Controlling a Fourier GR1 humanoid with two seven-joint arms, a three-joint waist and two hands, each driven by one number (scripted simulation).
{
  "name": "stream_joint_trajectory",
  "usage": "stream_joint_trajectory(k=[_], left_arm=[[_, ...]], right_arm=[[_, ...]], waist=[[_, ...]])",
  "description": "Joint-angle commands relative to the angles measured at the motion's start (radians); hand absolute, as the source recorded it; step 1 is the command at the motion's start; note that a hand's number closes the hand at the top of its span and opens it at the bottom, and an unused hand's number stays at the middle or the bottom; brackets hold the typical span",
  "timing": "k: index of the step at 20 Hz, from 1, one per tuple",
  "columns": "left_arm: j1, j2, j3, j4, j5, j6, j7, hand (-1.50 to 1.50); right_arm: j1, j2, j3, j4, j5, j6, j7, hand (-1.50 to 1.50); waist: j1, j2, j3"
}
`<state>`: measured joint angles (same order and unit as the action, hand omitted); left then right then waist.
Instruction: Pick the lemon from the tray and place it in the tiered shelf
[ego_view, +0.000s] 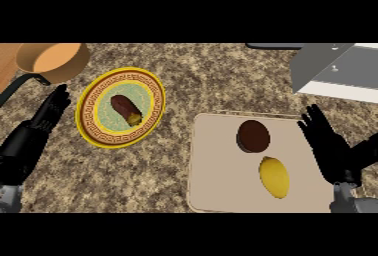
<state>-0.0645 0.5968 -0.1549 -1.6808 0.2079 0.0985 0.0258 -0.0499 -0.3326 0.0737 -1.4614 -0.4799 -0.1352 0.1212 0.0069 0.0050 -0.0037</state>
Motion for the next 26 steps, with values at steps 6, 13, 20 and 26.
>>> stream_joint_trajectory(k=[6, 13, 20, 26], left_arm=[[0.091, -0.042, 0.098, 0.168, 0.062, 0.048, 0.046, 0.0], [0.136, -0.091, 0.086, 0.215, 0.085, 0.043, 0.039, 0.0], [0.148, -0.101, 0.099, 0.227, 0.086, 0.046, 0.025, 0.0], [0.143, -0.078, 0.129, 0.219, 0.11, 0.032, 0.042, 0.0]], right_arm=[[-0.186, -0.017, 0.143, -0.194, 0.436, -0.279, -0.146, 1.5], [0.019, 0.08, 0.238, -0.142, 0.857, -0.764, -0.036, -1.5], [0.157, 0.159, 0.339, -0.074, 1.284, -0.829, 0.24, -1.5], [0.217, 0.16, 0.275, -0.079, 1.514, -0.618, 0.468, -1.5]], waist=[[0.021, -0.009, -0.007], [-0.017, -0.009, -0.005], [-0.036, -0.013, -0.01], [-0.042, -0.012, -0.015]])
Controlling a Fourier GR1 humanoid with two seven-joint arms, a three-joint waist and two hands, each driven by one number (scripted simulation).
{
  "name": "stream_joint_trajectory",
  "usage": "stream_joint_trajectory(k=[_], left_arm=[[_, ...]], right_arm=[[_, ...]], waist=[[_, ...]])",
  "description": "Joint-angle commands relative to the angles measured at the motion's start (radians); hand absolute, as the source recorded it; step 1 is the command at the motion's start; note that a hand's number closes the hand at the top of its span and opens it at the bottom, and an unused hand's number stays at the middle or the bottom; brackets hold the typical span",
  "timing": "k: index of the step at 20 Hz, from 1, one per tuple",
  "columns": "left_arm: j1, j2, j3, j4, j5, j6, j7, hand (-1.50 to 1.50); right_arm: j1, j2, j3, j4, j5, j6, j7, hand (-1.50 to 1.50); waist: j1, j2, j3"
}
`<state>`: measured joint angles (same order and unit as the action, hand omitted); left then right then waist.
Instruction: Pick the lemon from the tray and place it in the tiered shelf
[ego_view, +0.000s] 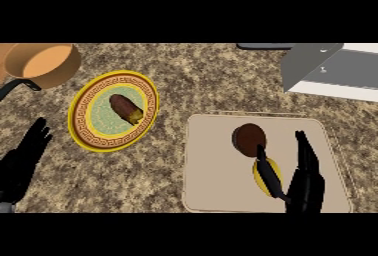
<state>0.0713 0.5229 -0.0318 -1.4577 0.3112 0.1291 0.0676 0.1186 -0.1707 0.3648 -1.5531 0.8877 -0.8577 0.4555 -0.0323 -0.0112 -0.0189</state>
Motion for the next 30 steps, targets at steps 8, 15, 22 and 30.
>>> stream_joint_trajectory(k=[8, 15, 22, 30], left_arm=[[-0.017, -0.008, -0.005, 0.011, -0.005, -0.006, -0.001, 0.0], [-0.024, -0.038, -0.03, 0.023, -0.023, -0.003, -0.01, 0.0], [-0.09, -0.056, -0.009, 0.109, -0.028, -0.021, -0.027, 0.0], [-0.024, -0.056, 0.005, 0.051, -0.049, -0.031, -0.04, 0.0]], right_arm=[[0.06, -0.009, 0.084, -0.069, 0.337, 0.594, 0.447, -1.5], [-0.039, 0.069, 0.161, -0.275, 0.46, 1.087, 0.765, -1.5], [-0.152, 0.168, 0.17, -0.325, 0.485, 1.35, 0.856, -1.5], [-0.057, 0.17, 0.075, -0.35, 0.52, 1.365, 0.739, -1.5]], waist=[[0.023, 0.012, 0.002], [0.032, 0.008, 0.012], [0.029, 0.013, 0.016], [0.03, 0.01, 0.018]])
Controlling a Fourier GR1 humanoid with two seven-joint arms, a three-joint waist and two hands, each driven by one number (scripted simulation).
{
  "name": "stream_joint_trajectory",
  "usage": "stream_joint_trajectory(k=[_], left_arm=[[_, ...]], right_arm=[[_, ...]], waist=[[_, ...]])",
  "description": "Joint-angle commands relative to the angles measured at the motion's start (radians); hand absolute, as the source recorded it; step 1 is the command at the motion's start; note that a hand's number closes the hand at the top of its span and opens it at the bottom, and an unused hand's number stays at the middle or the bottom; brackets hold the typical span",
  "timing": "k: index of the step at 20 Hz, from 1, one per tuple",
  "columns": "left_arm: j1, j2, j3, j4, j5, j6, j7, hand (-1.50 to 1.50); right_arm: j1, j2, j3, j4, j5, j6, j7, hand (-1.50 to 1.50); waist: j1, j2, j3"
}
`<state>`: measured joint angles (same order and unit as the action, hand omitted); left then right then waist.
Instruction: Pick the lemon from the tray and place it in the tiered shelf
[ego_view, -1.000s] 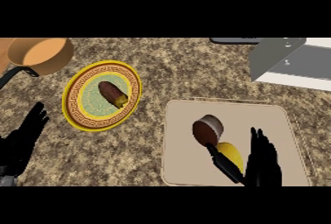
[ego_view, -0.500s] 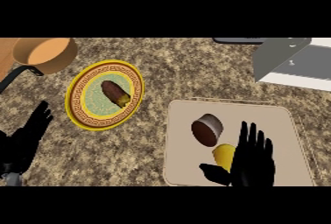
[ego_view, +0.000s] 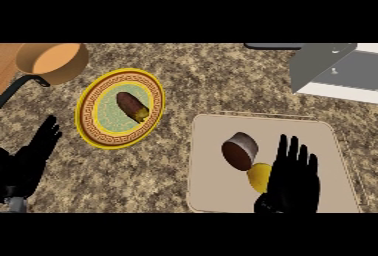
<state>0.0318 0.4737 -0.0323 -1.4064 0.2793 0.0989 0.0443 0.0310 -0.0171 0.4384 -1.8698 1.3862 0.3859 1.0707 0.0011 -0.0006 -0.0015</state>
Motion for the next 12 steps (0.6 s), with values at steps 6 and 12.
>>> stream_joint_trajectory(k=[6, 12], left_arm=[[-0.042, -0.034, 0.04, 0.063, -0.033, -0.03, -0.014, 0.0], [-0.037, -0.101, 0.006, 0.044, -0.091, -0.009, -0.016, 0.0]], right_arm=[[0.007, -0.003, -0.087, -0.007, 0.027, 0.103, 0.011, -1.5], [-0.116, 0.017, -0.084, 0.166, -0.021, 0.023, 0.074, -1.5]], waist=[[-0.004, 0.0, 0.001], [0.004, 0.002, 0.001]])
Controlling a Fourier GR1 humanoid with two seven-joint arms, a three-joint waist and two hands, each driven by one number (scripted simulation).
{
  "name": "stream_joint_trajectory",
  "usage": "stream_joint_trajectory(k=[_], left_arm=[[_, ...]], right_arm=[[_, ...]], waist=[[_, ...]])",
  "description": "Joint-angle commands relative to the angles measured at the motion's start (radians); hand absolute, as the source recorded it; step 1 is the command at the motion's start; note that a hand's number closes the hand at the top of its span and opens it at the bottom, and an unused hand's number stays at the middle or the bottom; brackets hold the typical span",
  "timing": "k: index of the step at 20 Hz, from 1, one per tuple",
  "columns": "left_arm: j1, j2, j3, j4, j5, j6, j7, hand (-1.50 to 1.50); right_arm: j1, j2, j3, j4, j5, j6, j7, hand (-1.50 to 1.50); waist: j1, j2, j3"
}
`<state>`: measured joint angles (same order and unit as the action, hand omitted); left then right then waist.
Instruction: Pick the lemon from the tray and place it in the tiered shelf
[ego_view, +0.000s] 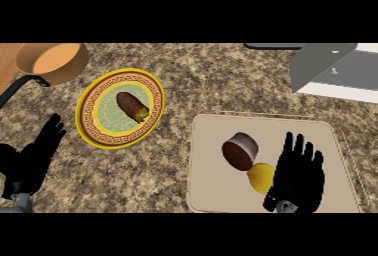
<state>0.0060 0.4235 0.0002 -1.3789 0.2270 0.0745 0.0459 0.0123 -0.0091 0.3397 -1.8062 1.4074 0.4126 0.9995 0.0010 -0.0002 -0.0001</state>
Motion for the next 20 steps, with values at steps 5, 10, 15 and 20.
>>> stream_joint_trajectory(k=[5, 10, 15, 20], left_arm=[[-0.022, -0.008, 0.042, 0.047, -0.021, -0.049, -0.018, 0.0], [0.027, -0.005, 0.08, 0.004, -0.018, -0.066, 0.001, 0.0], [-0.028, -0.001, 0.102, 0.067, -0.02, -0.104, -0.011, 0.0], [0.003, -0.051, 0.083, -0.001, -0.064, -0.067, 0.029, 0.0]], right_arm=[[-0.082, 0.009, -0.032, 0.164, -0.068, -0.048, 0.109, 1.5], [0.012, -0.001, -0.055, 0.114, -0.022, -0.042, -0.014, 1.5], [0.007, -0.037, -0.055, 0.131, 0.02, -0.076, -0.054, 1.5], [-0.021, -0.025, -0.004, 0.088, 0.1, -0.083, -0.033, 1.5]], waist=[[0.001, 0.002, 0.0], [0.0, 0.0, 0.0], [-0.003, 0.001, 0.0], [0.0, 0.0, 0.0]])
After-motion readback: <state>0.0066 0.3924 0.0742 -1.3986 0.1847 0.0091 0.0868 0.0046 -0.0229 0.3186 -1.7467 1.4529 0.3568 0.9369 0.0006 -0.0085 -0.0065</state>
